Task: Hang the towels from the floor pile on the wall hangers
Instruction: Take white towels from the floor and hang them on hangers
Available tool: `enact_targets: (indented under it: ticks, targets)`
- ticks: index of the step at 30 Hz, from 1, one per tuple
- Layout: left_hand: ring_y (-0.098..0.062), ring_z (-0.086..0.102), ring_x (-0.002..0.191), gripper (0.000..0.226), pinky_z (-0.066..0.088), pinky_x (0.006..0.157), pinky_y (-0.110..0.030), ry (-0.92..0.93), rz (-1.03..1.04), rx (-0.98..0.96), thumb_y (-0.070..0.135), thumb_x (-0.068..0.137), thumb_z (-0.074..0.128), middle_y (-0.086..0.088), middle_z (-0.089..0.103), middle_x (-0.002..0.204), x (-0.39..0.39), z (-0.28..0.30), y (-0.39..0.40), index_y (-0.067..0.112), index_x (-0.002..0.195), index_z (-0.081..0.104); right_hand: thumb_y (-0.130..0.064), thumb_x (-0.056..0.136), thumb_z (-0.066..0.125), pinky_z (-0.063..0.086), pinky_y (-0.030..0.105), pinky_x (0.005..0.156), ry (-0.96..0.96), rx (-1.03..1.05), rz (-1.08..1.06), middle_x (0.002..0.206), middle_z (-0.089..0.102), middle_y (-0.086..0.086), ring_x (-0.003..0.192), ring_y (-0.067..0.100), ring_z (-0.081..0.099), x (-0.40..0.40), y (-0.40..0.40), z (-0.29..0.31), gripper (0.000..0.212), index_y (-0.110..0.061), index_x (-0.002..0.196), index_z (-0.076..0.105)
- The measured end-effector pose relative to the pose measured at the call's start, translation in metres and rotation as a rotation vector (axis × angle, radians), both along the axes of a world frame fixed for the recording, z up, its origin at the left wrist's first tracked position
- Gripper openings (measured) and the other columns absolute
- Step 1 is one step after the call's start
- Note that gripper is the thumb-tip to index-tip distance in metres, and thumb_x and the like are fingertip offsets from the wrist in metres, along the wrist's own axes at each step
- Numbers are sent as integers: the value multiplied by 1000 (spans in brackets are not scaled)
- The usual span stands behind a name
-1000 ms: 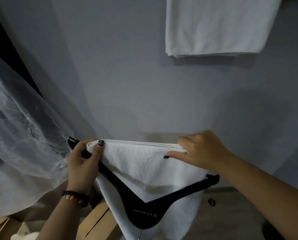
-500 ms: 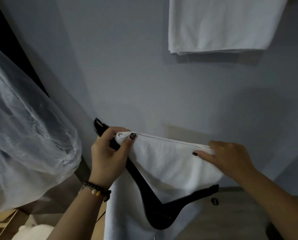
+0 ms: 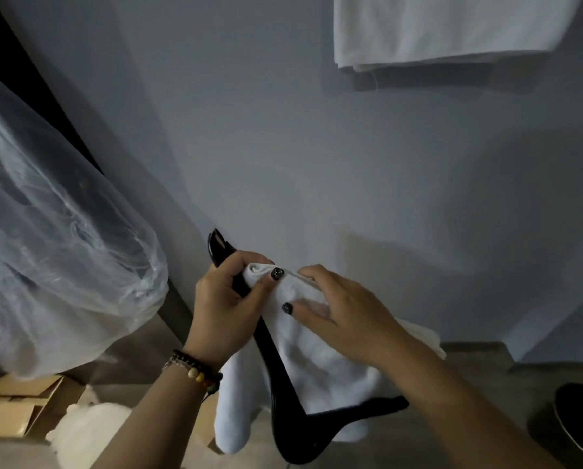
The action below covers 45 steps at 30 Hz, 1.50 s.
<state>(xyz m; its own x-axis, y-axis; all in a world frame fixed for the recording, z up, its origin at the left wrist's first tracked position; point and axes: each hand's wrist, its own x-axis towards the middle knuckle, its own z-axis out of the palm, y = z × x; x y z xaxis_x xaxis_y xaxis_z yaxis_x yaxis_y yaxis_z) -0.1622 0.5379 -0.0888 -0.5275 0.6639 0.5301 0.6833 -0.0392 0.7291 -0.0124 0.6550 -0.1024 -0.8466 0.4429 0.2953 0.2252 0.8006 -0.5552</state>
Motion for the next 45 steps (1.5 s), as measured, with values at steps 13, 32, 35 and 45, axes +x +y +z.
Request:
enact_targets:
  ticks: [13, 32, 35, 45]
  targets:
    - [-13, 57, 118, 67, 51, 93, -26, -485, -159, -100, 20, 84, 69, 10, 59, 126, 15, -52, -27, 30, 142, 37, -57, 90, 33, 45, 35, 54, 95, -224, 2, 63, 57, -5, 56, 15, 55, -11, -25, -50, 34, -29, 100, 49]
    - [-10, 58, 65, 12, 42, 50, -21, -388, -30, -680, 37, 98, 49, -1, 60, 80, 64, -110, -30, 26, 95, 46, -33, 96, 51, 28, 19, 41, 244, -278, -343, 51, 44, -5, 42, 8, 38, 3, 6, -27, 17, -25, 82, 54]
    - [-8, 58, 59, 17, 39, 43, -16, -252, 10, -725, 39, 97, 50, 4, 61, 73, 49, -101, -17, 27, 106, 42, -29, 97, 50, 28, 17, 41, 323, -295, -437, 56, 45, -5, 45, 7, 39, 4, 15, -10, 21, -30, 77, 48]
    - [-23, 64, 77, 30, 57, 73, -38, 182, 10, -939, 56, 82, 49, 0, 65, 88, -19, -66, 42, 34, 103, 48, -27, 98, 50, 31, 15, 49, 632, -223, -631, 61, 43, -9, 51, 1, 41, 6, 49, 30, 22, -14, 81, 49]
